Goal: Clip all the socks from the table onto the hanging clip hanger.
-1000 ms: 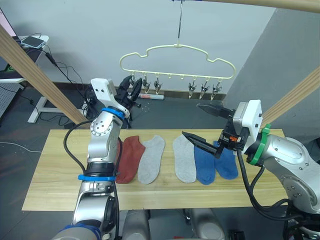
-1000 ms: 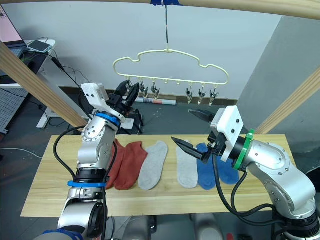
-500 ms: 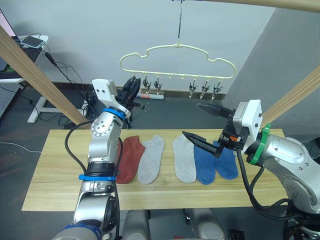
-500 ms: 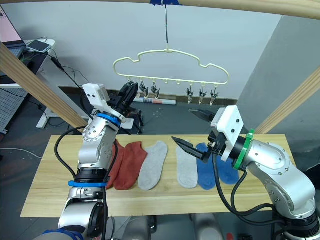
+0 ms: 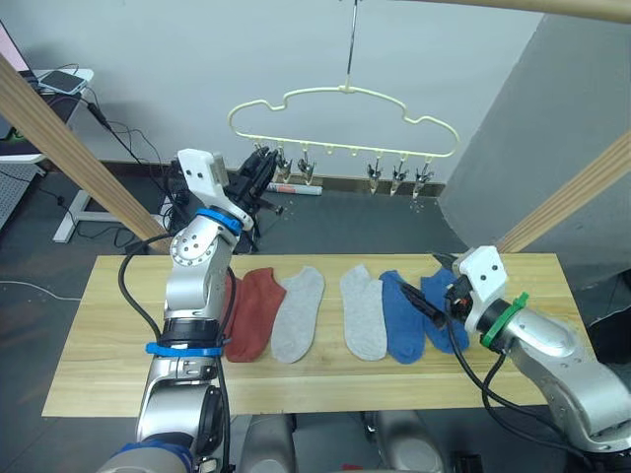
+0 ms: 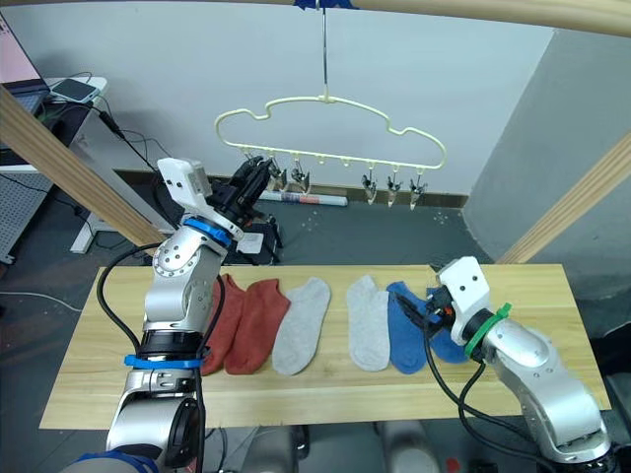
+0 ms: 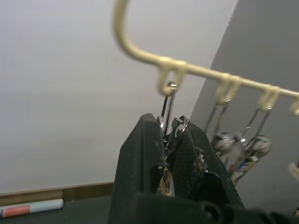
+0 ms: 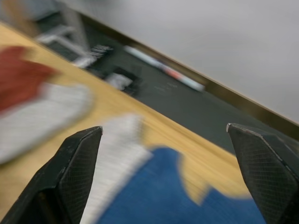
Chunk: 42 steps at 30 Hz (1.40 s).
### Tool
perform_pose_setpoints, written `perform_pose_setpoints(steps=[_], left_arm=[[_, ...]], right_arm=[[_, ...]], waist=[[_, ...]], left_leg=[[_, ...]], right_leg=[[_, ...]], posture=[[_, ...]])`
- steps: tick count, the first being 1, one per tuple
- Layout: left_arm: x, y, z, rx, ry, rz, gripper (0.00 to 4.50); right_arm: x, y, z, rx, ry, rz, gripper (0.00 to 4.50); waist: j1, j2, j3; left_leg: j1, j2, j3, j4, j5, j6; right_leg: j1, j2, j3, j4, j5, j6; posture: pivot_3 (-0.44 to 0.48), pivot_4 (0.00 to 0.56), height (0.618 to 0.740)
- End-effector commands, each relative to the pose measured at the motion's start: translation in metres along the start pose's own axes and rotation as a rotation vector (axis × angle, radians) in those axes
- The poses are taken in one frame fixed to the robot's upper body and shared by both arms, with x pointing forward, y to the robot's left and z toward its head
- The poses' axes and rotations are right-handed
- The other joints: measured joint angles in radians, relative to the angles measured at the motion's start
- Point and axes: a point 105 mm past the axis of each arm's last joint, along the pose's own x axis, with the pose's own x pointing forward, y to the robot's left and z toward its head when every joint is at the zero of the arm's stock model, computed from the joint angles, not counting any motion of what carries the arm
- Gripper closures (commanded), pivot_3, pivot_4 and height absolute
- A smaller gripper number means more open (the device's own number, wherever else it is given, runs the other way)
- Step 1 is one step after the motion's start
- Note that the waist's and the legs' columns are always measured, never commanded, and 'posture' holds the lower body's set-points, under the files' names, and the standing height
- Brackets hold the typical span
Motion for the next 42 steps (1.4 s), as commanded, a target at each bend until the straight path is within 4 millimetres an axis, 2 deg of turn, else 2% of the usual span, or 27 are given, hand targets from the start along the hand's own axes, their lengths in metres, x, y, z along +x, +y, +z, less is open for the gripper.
perform_pose_setpoints(steps=[1,3,7,11,16,17,24,29,35,38,42], left_arm=[[-0.002,-0.007,0.013,0.014,-0.027,-0.050,4.20],[-0.002,-0.010,0.013,0.016,-0.021,-0.066,4.20],[-0.002,-0.013,0.013,0.015,-0.012,-0.080,4.20],[-0.003,-0.016,0.013,0.018,-0.005,-0.095,4.20],[-0.005,-0.013,0.013,0.023,0.002,-0.093,4.20],[-0.005,-0.012,0.013,0.025,0.003,-0.090,4.20],[-0.009,-0.009,0.010,0.027,0.012,-0.081,4.20],[-0.010,-0.010,0.007,0.025,0.017,-0.077,4.20],[-0.012,-0.010,0.005,0.024,0.025,-0.080,4.20],[-0.012,-0.011,0.004,0.020,0.029,-0.086,4.20],[-0.014,-0.015,0.004,-0.004,0.039,-0.129,4.20]], right_arm=[[0.013,-0.026,-0.035,-0.002,0.053,-0.210,0.00],[0.022,-0.037,-0.050,0.049,0.064,-0.300,0.00],[0.038,-0.055,-0.057,0.102,0.047,-0.422,0.00],[0.054,-0.057,-0.066,0.122,0.066,-0.409,0.00],[0.056,-0.061,-0.087,0.252,0.141,-0.444,0.00],[0.055,-0.059,-0.086,0.243,0.139,-0.440,0.00],[0.047,-0.049,-0.073,0.172,0.079,-0.460,0.00],[0.040,-0.045,-0.081,0.196,0.111,-0.490,0.00],[0.046,-0.040,-0.088,0.288,0.149,-0.468,0.00],[0.047,-0.042,-0.092,0.312,0.179,-0.471,0.58],[0.046,-0.046,-0.097,0.311,0.205,-0.468,1.99]], waist=[[-0.004,0.000,0.001],[-0.008,0.000,0.002],[-0.012,0.004,0.005],[-0.012,0.005,0.005],[-0.008,0.005,0.005],[-0.008,0.005,0.005],[-0.007,0.005,0.005],[-0.006,0.005,0.005],[-0.006,0.005,0.005],[-0.006,0.005,0.005],[-0.006,0.005,0.005]], left_leg=[[0.000,0.000,0.000,0.000,0.000,0.000],[0.000,0.000,0.000,0.000,0.000,0.000],[-0.003,0.000,0.001,0.000,0.000,-0.001],[-0.005,0.000,0.001,0.000,0.001,-0.001],[-0.006,0.000,0.000,0.000,0.001,-0.001],[-0.006,0.000,0.001,0.000,0.001,-0.001],[-0.006,0.000,0.000,0.000,0.001,-0.001],[-0.006,0.000,0.000,0.000,0.001,-0.001],[-0.006,0.000,0.000,0.000,0.001,-0.002],[-0.006,0.000,0.000,0.000,0.001,-0.002],[-0.006,0.000,0.000,0.000,0.001,-0.002]], right_leg=[[0.000,0.000,0.000,0.000,0.000,0.000],[-0.001,0.000,0.000,0.001,0.000,0.000],[-0.005,0.000,0.001,0.003,0.000,0.000],[-0.006,0.000,0.001,0.003,0.001,0.000],[-0.006,0.000,0.000,0.002,0.003,-0.005],[-0.006,0.000,0.000,0.002,0.003,-0.005],[-0.006,0.000,0.000,0.003,0.003,-0.004],[-0.007,0.000,0.000,0.003,0.001,-0.001],[-0.007,0.000,0.000,0.003,0.001,-0.001],[-0.006,0.000,0.000,0.003,0.001,-0.001],[-0.006,0.000,0.000,0.003,0.001,-0.001]], posture=[[-0.223,0.339,0.732],[-0.223,0.339,0.732],[-0.215,0.342,0.732],[-0.215,0.342,0.732],[-0.215,0.342,0.732],[-0.190,0.344,0.732],[-0.188,0.343,0.732],[-0.190,0.342,0.732],[-0.190,0.342,0.732],[-0.190,0.342,0.732],[-0.190,0.342,0.732]])
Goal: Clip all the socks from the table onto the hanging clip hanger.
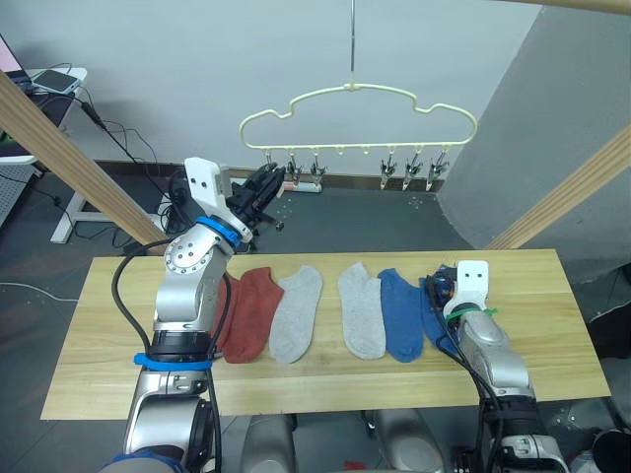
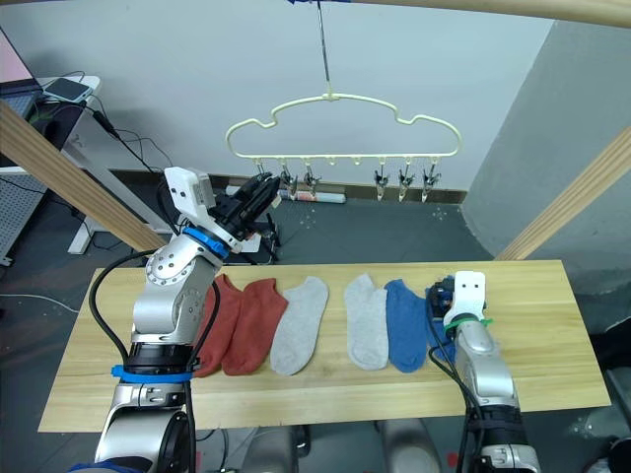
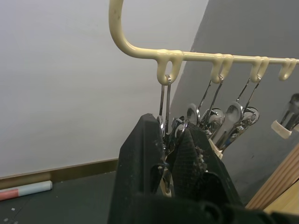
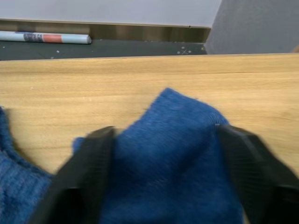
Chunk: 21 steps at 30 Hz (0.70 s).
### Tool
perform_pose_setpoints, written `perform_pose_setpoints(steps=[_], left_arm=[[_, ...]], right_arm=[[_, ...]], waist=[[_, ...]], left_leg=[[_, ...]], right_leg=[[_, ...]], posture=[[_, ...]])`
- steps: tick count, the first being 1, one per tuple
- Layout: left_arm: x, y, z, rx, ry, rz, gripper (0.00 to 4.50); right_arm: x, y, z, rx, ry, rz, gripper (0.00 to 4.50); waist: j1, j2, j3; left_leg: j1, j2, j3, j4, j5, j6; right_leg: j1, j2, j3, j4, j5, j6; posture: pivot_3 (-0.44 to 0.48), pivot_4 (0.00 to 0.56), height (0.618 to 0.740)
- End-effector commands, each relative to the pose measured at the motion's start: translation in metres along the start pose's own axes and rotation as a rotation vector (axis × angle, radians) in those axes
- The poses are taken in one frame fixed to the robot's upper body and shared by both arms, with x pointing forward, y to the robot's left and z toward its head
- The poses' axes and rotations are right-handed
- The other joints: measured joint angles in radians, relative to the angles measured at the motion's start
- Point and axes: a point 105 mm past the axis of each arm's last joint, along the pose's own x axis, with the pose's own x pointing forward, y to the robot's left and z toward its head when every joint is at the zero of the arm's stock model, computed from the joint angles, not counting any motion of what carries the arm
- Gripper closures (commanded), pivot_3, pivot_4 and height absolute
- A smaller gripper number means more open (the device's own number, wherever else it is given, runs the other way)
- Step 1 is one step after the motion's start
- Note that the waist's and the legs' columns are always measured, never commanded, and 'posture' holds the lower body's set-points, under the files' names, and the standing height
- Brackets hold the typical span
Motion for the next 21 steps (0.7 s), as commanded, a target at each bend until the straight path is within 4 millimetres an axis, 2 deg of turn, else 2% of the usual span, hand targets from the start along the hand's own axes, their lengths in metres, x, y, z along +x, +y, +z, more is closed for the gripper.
perform_pose_setpoints(steps=[1,4,7,9,11,12,15,21], left_arm=[[-0.002,-0.005,0.013,0.003,-0.035,-0.054,4.20],[-0.003,-0.007,0.015,-0.008,-0.025,-0.082,4.20],[-0.004,-0.010,0.018,-0.027,-0.018,-0.122,4.20],[-0.005,-0.013,0.020,-0.040,-0.012,-0.149,4.20],[-0.006,-0.014,0.023,-0.062,-0.006,-0.162,4.20],[-0.006,-0.015,0.025,-0.079,-0.002,-0.172,4.20],[-0.009,-0.016,0.030,-0.121,0.009,-0.190,4.20],[-0.012,-0.023,0.039,-0.221,0.026,-0.193,4.20]], right_arm=[[-0.002,-0.014,-0.009,-0.001,0.036,-0.030,2.37],[-0.003,-0.015,-0.010,-0.014,0.040,-0.025,3.44],[-0.005,-0.013,-0.001,-0.033,0.006,0.004,4.47],[-0.006,-0.008,0.011,-0.072,-0.038,0.039,4.50],[-0.011,0.007,0.035,-0.155,-0.125,0.119,4.50],[-0.017,0.021,0.051,-0.212,-0.186,0.187,4.50],[-0.034,0.062,0.081,-0.315,-0.314,0.355,4.50],[-0.062,0.140,0.113,-0.321,-0.464,0.572,4.50]], waist=[[0.000,0.000,0.000],[0.000,0.000,0.000],[0.000,0.000,0.000],[0.000,0.000,0.000],[0.000,0.001,0.000],[-0.001,0.001,0.001],[-0.006,0.003,0.002],[-0.006,0.003,0.003]], left_leg=[[0.000,0.000,0.000,0.000,0.000,0.000],[0.000,0.000,0.000,0.000,0.000,0.000],[0.000,0.000,0.000,0.000,0.000,0.000],[0.000,0.000,0.000,0.000,0.000,0.000],[0.000,0.000,0.000,0.000,0.000,0.000],[0.000,0.000,0.000,0.000,0.000,0.000],[0.000,0.000,0.000,0.000,0.000,0.000],[0.000,0.001,-0.002,0.000,0.000,0.000]], right_leg=[[0.000,0.000,0.000,0.000,0.000,0.000],[0.000,0.000,0.000,0.000,0.000,0.000],[0.000,0.000,0.000,0.000,0.000,0.000],[0.000,0.000,0.000,0.000,0.000,0.000],[0.000,0.000,0.000,0.000,0.000,0.000],[0.000,0.000,0.000,0.000,0.000,0.000],[-0.001,0.000,0.001,0.000,0.000,0.001],[-0.001,0.002,0.000,0.000,0.000,0.001]], posture=[[-0.190,0.342,0.732],[-0.185,0.344,0.732],[-0.188,0.344,0.732],[-0.188,0.344,0.732],[-0.192,0.343,0.732],[-0.192,0.343,0.732],[-0.201,0.344,0.732],[-0.205,0.343,0.732]])
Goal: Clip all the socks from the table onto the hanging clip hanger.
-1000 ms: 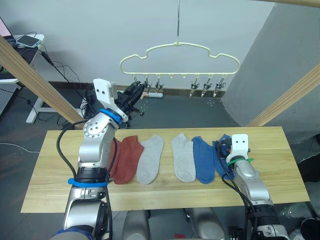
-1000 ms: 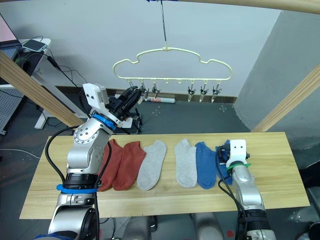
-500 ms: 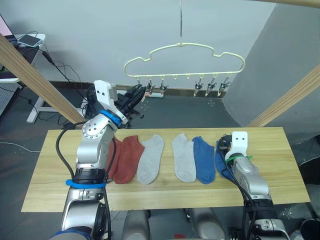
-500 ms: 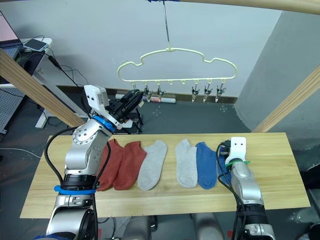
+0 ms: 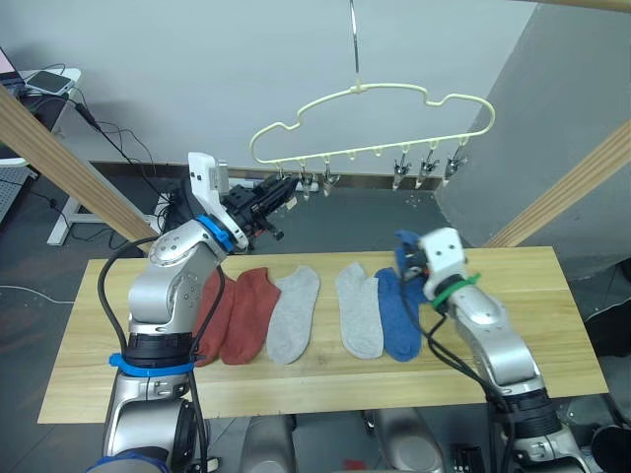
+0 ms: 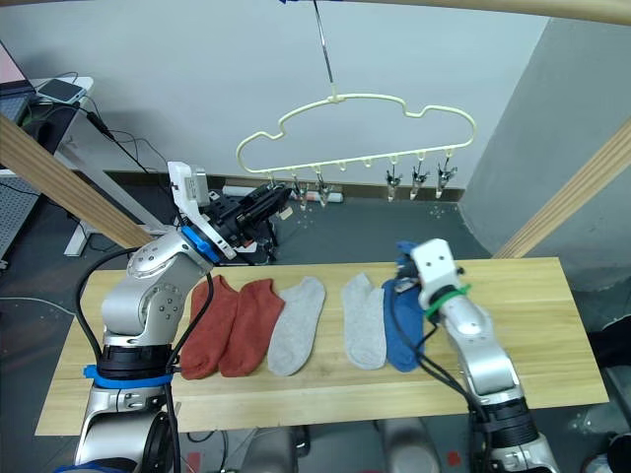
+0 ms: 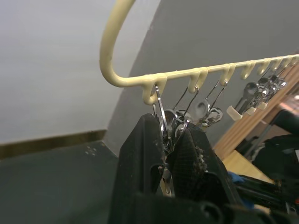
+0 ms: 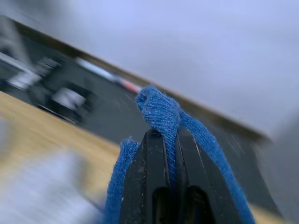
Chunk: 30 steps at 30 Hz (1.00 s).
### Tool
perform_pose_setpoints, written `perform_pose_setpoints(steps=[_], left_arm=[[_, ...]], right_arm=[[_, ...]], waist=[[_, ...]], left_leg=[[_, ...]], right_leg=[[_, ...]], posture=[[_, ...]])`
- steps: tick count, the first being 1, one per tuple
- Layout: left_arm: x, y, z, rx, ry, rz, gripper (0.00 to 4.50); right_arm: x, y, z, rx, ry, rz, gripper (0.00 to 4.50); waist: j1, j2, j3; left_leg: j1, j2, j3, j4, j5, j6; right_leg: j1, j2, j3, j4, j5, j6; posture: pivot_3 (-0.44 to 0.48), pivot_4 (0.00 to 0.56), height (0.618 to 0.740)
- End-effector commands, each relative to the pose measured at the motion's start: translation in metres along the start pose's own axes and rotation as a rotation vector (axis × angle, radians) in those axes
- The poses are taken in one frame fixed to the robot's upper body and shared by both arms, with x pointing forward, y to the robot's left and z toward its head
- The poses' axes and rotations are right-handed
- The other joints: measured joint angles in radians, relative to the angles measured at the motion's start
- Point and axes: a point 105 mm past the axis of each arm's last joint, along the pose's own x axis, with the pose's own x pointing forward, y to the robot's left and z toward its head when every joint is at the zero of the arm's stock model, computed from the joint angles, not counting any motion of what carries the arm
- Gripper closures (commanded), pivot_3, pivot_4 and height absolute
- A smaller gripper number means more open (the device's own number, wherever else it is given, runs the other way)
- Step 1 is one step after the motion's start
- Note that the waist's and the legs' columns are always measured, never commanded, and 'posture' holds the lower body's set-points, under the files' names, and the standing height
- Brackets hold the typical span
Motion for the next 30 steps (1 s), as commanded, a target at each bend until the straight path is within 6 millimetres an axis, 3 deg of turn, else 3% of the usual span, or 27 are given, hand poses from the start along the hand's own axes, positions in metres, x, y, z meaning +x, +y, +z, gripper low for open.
perform_pose_setpoints(steps=[1,7,12,23,30], left_arm=[[-0.003,-0.010,0.023,-0.013,-0.062,-0.017,4.20],[-0.002,-0.016,0.026,-0.093,-0.067,0.008,4.20],[-0.002,-0.019,0.026,-0.129,-0.066,0.018,4.20],[-0.002,-0.017,0.024,-0.154,-0.061,0.031,4.20],[-0.002,-0.015,0.024,-0.160,-0.062,0.036,4.20]], right_arm=[[0.013,0.034,0.034,-0.027,-0.117,0.084,4.50],[0.038,0.068,0.055,-0.005,-0.178,0.108,4.50],[0.051,0.080,0.064,0.015,-0.226,0.087,4.50],[0.046,0.088,0.081,0.071,-0.333,0.104,4.50],[0.044,0.090,0.082,0.108,-0.346,0.112,4.50]], waist=[[0.001,-0.001,0.001],[0.008,-0.005,0.004],[0.008,-0.005,0.005],[0.006,-0.006,0.005],[0.005,-0.006,0.005]], left_leg=[[0.000,0.000,0.000,0.000,0.000,0.000],[-0.001,-0.002,0.000,0.001,0.001,-0.001],[-0.001,-0.001,-0.001,0.000,0.001,-0.001],[-0.001,-0.001,-0.001,0.000,0.001,-0.002],[-0.001,-0.001,-0.001,0.000,0.001,-0.002]], right_leg=[[0.000,-0.001,0.000,0.000,0.000,0.000],[0.000,-0.003,-0.001,0.000,0.000,-0.001],[0.000,-0.003,-0.001,0.000,0.003,-0.005],[0.000,-0.003,-0.001,0.000,0.003,-0.005],[0.000,-0.003,-0.001,0.000,0.003,-0.005]], posture=[[-0.205,0.343,0.732],[-0.206,0.341,0.732],[-0.208,0.340,0.732],[-0.221,0.339,0.732],[-0.226,0.339,0.732]])
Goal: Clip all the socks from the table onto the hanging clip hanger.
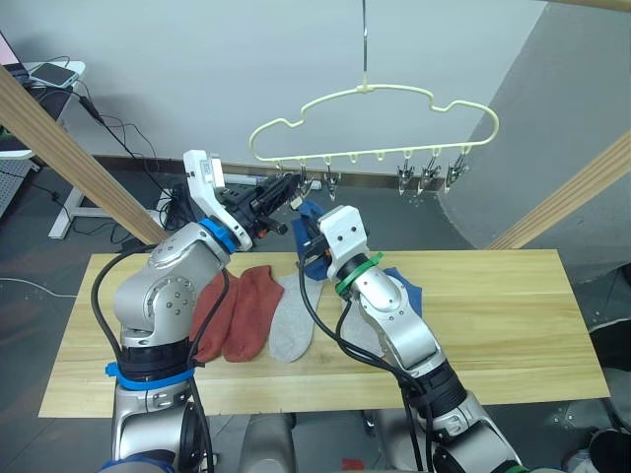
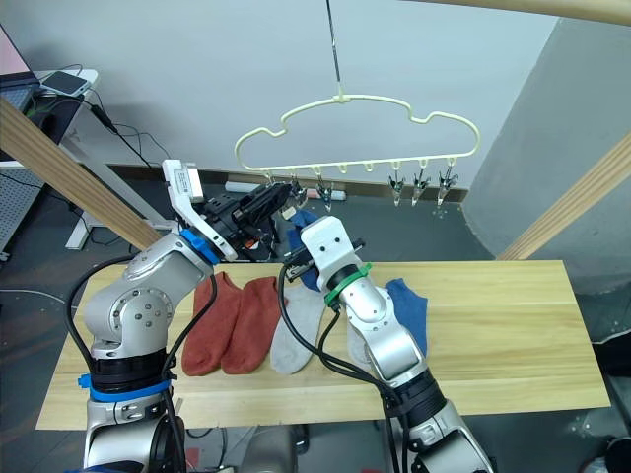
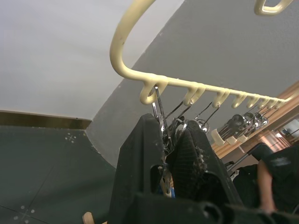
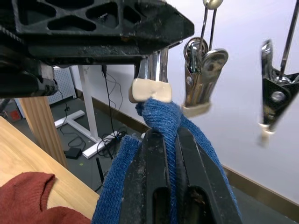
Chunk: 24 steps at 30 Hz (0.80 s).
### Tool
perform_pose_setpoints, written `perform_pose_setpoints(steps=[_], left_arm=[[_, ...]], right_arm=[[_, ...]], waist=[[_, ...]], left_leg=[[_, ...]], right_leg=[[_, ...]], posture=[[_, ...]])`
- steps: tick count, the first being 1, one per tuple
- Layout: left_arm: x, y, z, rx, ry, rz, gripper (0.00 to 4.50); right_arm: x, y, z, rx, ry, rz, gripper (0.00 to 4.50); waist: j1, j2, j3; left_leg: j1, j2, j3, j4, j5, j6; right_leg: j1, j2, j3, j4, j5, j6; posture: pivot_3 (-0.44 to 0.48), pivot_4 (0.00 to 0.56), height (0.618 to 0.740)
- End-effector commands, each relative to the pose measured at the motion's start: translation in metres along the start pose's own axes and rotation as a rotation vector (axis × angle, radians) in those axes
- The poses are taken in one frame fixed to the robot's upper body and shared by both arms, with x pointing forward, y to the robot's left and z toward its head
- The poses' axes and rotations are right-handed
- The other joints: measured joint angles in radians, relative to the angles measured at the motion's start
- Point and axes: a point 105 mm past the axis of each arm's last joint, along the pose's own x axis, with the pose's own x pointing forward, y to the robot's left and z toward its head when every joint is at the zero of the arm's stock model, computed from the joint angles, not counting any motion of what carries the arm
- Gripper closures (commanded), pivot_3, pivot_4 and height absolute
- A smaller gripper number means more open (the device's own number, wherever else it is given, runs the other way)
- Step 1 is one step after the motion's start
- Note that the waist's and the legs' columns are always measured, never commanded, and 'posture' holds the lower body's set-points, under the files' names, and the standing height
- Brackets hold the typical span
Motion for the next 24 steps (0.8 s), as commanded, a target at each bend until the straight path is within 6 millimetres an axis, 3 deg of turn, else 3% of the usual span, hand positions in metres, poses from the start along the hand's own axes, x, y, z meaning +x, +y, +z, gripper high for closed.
perform_pose_setpoints(steps=[1,24], left_arm=[[-0.001,-0.007,0.014,0.016,-0.055,-0.030,4.20],[-0.001,-0.009,0.007,-0.034,-0.043,-0.026,4.20]], right_arm=[[-0.002,0.004,0.019,0.040,-0.085,0.004,4.50],[0.013,0.009,0.028,0.148,-0.127,-0.014,4.50]], waist=[[0.000,0.000,0.000],[-0.003,0.000,0.000]], left_leg=[[0.000,0.000,0.000,0.000,0.000,0.000],[0.000,0.000,0.000,0.000,0.000,0.000]], right_leg=[[0.000,0.000,0.000,0.000,0.000,0.000],[0.000,0.000,0.000,0.000,0.000,0.000]], posture=[[-0.227,0.339,0.732],[-0.221,0.330,0.732]])
